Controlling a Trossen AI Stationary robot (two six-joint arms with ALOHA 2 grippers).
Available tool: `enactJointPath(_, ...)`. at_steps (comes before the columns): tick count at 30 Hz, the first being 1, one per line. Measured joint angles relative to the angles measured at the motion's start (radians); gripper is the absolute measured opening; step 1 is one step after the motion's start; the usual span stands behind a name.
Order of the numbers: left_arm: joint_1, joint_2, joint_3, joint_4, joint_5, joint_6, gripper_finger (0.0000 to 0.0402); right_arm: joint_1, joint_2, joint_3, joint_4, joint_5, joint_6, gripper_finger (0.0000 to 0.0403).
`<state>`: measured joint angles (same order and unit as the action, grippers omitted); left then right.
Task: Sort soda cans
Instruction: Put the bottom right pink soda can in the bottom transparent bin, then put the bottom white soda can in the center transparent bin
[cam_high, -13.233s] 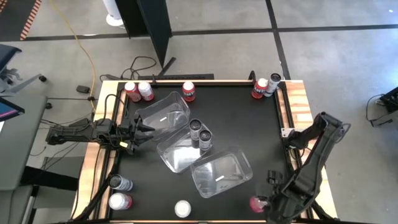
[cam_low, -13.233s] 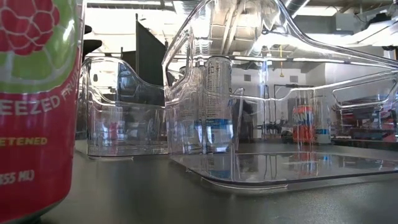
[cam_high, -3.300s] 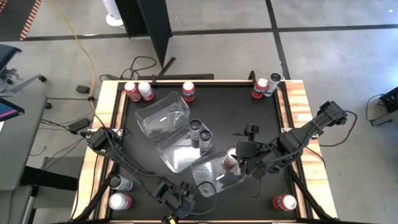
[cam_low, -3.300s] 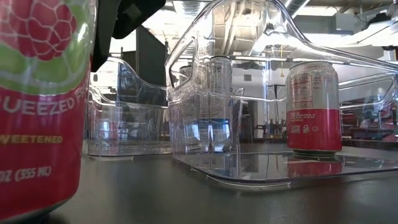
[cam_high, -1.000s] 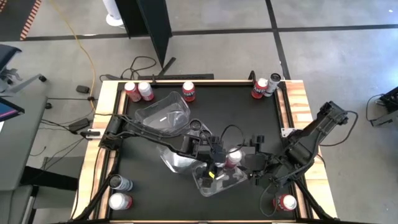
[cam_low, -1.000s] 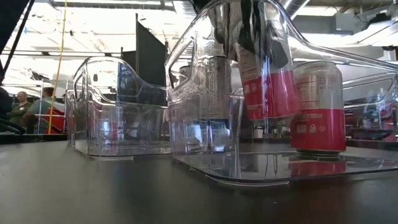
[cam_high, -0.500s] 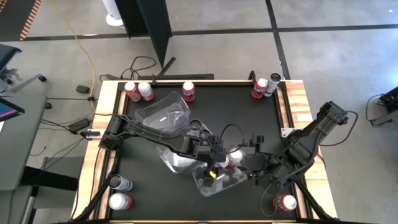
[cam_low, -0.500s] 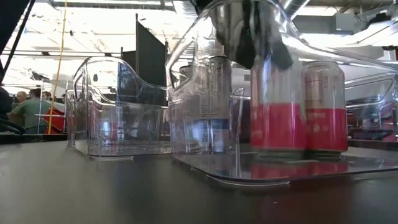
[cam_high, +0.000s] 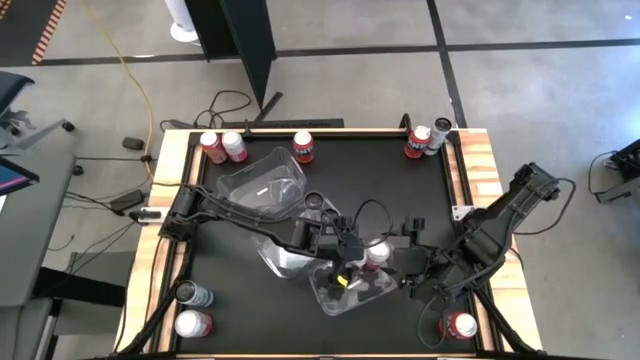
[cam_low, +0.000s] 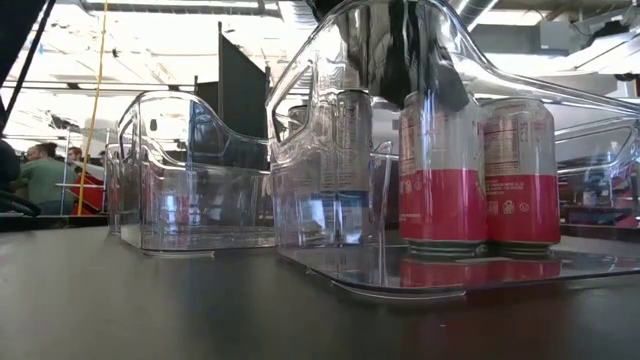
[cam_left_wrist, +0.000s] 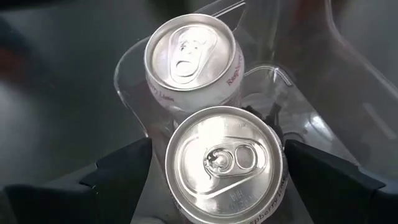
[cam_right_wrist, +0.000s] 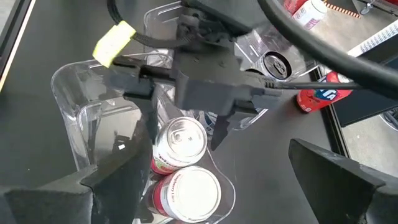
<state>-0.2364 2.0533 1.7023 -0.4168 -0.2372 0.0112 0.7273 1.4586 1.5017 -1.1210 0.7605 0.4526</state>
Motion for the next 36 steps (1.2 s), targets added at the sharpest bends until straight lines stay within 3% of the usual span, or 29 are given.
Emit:
enactJointPath(11,-0.035,-0.008,0.000,0.008,-0.019,0.054,0.0361,0.000,0.000,0.000,0.000,-0.001,0.003,0.0395)
enactJointPath(21,-0.055,-0.108,0.000,0.005,-0.046,0.079,0.0361,0.000,0.000,0.000,0.001,-0.001,0.004,0.0395)
enactJointPath(27,-0.092,-0.223,0.000,-0.139,-0.154,0.086,0.0358,0.000,0.000,0.000,0.001,-0.001,0.011,0.0395)
enactJointPath(32,-0.166,-0.349,0.002,-0.292,-0.324,0.042,0.0320,0.005,0.000,0.000,0.001,-0.001,0.010,0.0395)
enactJointPath(36,-0.247,-0.441,0.002,-0.450,-0.342,-0.050,0.0258,0.005,0.000,-0.001,0.002,-0.001,0.010,0.0395)
